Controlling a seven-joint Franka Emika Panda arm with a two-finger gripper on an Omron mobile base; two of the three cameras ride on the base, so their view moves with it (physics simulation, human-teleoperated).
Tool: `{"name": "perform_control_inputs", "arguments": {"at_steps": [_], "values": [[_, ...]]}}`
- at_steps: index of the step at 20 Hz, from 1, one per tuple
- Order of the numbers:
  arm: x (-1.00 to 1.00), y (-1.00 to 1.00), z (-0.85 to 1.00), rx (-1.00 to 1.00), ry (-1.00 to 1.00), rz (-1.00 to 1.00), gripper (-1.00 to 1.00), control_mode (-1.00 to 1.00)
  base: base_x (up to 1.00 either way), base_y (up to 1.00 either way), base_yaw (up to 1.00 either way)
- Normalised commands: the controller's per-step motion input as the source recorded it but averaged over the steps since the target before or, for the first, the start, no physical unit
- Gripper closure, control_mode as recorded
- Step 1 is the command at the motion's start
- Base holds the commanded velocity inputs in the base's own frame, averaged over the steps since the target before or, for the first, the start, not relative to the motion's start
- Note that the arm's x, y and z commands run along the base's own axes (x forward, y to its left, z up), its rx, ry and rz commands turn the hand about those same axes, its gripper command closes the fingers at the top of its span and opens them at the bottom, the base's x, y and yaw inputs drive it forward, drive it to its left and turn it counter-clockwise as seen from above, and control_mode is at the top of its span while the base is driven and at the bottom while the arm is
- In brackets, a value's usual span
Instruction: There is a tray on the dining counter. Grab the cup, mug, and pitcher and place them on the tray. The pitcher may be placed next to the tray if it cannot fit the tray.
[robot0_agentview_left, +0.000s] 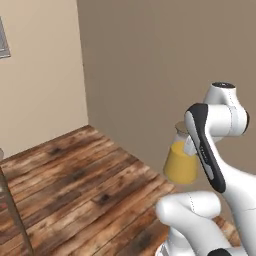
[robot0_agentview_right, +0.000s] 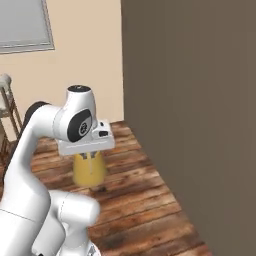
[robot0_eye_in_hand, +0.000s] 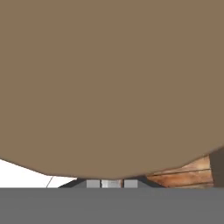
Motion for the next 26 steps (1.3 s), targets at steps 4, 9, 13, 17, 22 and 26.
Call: {"name": "perform_control_inputs", "arguments": {"at_steps": [4,9,13,17,22,26], "values": [[0.00,0.00,0.00,0.00,0.00,0.00,1.00,1.00,0.84,-0.40,0.88],[0.00,0.00,0.00,0.00,0.00,0.00,1.00,1.00,0.88,-0.56,0.60],[0.00,0.00,0.00,0.00,0.00,0.00,1.00,1.00,1.00,-0.67,0.22],[0.00,0.00,0.00,0.00,0.00,0.00,1.00,1.00,1.00,-0.52,0.17],[0.00,0.00,0.00,0.00,0.00,0.00,1.00,1.00,1.00,-0.22,0.17],[0.00,0.00,0.00,0.00,0.00,0.00,1.00,1.00,1.00,-0.02,0.23]]}}
